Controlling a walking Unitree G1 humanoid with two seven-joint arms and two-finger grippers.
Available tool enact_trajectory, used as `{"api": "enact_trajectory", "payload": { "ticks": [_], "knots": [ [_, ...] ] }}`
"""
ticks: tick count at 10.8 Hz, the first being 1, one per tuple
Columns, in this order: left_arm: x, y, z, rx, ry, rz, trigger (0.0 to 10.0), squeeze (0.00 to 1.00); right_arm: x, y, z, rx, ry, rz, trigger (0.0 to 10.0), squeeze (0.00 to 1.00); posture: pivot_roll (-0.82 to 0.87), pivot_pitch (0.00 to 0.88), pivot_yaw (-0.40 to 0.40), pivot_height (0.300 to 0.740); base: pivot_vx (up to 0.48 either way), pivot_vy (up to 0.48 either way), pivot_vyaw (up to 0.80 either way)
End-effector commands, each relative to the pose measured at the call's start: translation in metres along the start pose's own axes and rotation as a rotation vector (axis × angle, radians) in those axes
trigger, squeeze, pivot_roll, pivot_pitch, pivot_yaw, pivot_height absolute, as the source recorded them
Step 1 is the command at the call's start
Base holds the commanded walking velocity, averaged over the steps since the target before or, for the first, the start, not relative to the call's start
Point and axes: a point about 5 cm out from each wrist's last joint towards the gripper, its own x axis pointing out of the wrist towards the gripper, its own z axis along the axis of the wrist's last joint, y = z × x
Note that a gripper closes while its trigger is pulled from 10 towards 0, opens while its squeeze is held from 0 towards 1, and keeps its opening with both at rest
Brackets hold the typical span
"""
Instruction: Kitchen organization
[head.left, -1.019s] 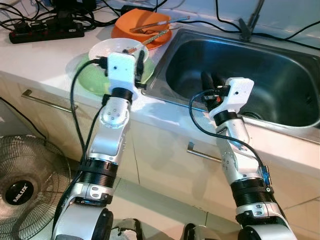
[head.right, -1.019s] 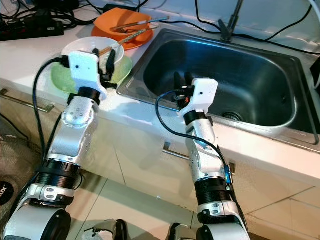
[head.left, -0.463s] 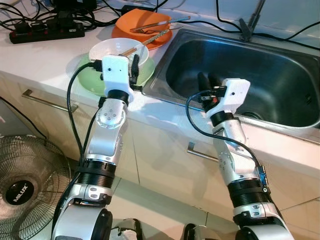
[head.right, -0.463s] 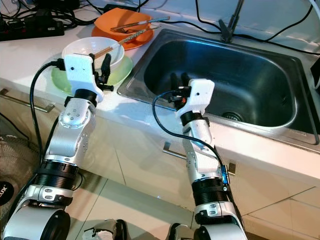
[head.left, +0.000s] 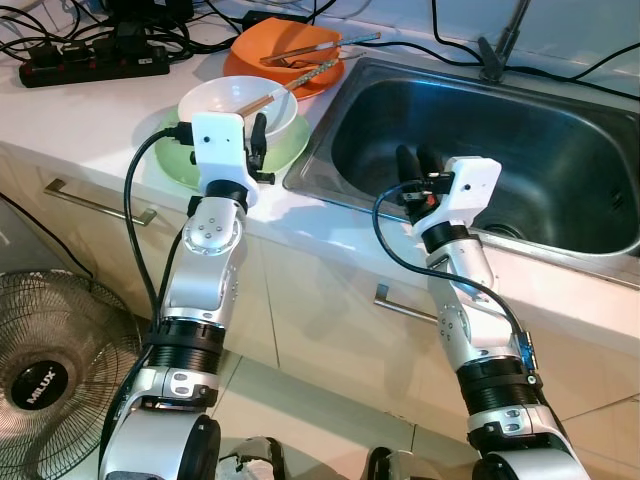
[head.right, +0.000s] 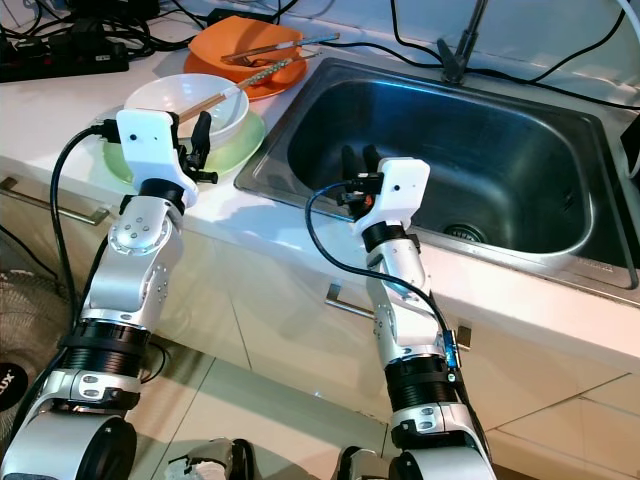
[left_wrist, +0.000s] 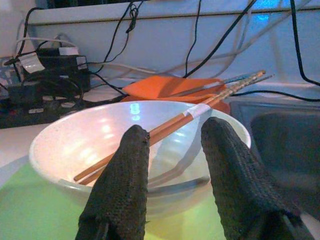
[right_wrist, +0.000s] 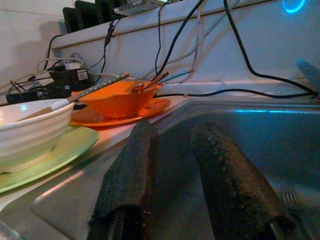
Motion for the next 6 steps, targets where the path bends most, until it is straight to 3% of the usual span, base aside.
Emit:
{"api": "enact_trajectory", "payload": {
  "ticks": [1, 6],
  "knots": [
    [0.002, 0.006, 0.000, -0.003, 0.017, 0.021, 10.0, 0.00, -0.001, -0.004, -0.003, 0.003, 0.013, -0.015, 10.0, 0.00, 0.06, 0.076, 0.005, 0.740, 0.000, 0.000, 0.00],
    [0.006, 0.031, 0.007, 0.030, 0.005, 0.096, 10.0, 0.00, 0.000, -0.003, -0.004, 0.013, 0.011, -0.028, 10.0, 0.00, 0.09, 0.066, 0.010, 0.740, 0.000, 0.000, 0.00]
  ]
}}
